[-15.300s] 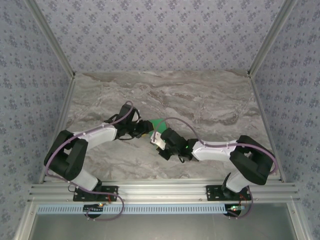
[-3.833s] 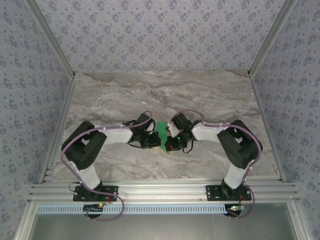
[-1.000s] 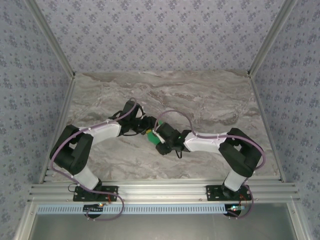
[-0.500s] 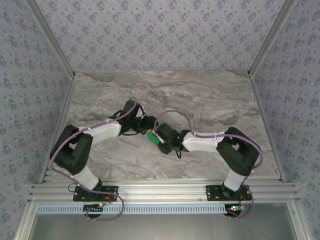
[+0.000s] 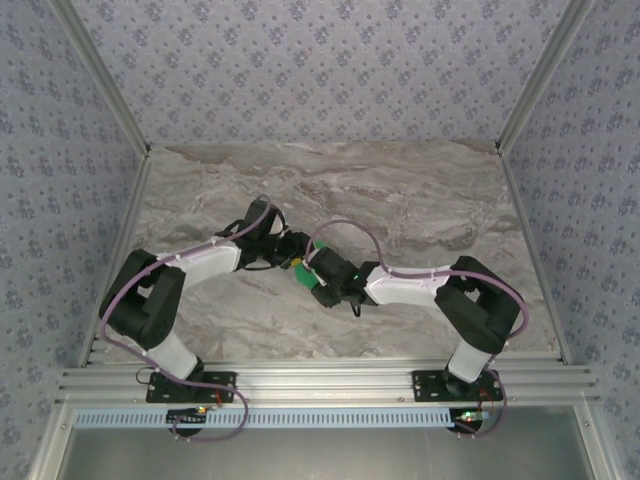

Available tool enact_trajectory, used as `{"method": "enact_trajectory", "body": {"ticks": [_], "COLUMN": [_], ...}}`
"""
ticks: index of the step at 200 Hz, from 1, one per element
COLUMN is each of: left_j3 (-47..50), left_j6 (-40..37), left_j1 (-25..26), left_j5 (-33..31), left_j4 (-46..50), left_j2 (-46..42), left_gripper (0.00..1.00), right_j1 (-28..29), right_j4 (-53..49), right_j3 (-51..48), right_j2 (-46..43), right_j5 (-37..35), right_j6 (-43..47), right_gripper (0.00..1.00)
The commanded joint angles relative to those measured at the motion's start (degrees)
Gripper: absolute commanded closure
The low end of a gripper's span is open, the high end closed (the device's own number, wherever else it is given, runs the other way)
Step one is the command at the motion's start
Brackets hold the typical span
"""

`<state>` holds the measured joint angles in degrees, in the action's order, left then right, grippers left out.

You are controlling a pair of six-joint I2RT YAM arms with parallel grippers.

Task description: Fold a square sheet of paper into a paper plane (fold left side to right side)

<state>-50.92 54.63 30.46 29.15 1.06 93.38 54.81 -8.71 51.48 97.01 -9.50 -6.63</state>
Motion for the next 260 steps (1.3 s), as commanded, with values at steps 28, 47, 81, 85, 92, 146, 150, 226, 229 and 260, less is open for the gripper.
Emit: {"method": "enact_trajectory", "body": {"ticks": [28,47,81,85,92,146,150,226,229,260], "left_j3": [-0.6,-0.47,0.66,0.84,1.25,6.47,7.02,8.33,8.07,5.27], "left_j6": [-0.04,-0.65,-2.21,-2.37,-2.68,-3.42,-3.35,-1.42,-1.44,-1.54], "left_j1": [-0.79,-1.06,-1.65,-1.77,-1.98,-2.49,-2.47,-0.32,-0.17,0.87], "left_j5": [0.09,-0.27,-0.36,-0.47,-0.64,-1.86,-1.82,0.08,0.12,0.38], "left_j4": [1.98,2.76,3.59,3.75,4.23,5.46,5.22,-1.27,-1.38,-1.85], "left_j2": [-1.51,-2.05,-5.0,-5.63,-6.59,-11.57,-11.57,-5.67,-5.26,-1.71], "left_gripper": [0.57,0.57,0.52,0.51,0.5,0.44,0.44,0.52,0.52,0.53], "right_j1": [0.13,-0.2,-1.77,-1.97,-2.23,-6.7,-7.09,-12.13,-12.19,-13.6], "right_j4": [0.09,0.27,1.62,1.76,1.84,4.6,5.0,8.93,9.02,9.76], "right_j3": [0.29,0.05,-1.05,-1.17,-1.3,-3.67,-3.86,-5.65,-5.68,-5.52], "right_j2": [-0.62,-0.84,-1.28,-1.3,-1.5,-1.69,-1.73,-1.27,-1.22,-0.32], "right_j5": [-2.02,-0.79,4.8,5.67,6.93,17.46,18.57,30.15,30.37,33.21], "right_j6": [0.22,0.01,-1.01,-1.06,-0.73,-3.62,-4.0,-6.99,-6.99,-7.86], "right_gripper": [0.75,0.84,0.93,0.93,0.93,0.94,0.94,0.95,0.95,0.94]}}
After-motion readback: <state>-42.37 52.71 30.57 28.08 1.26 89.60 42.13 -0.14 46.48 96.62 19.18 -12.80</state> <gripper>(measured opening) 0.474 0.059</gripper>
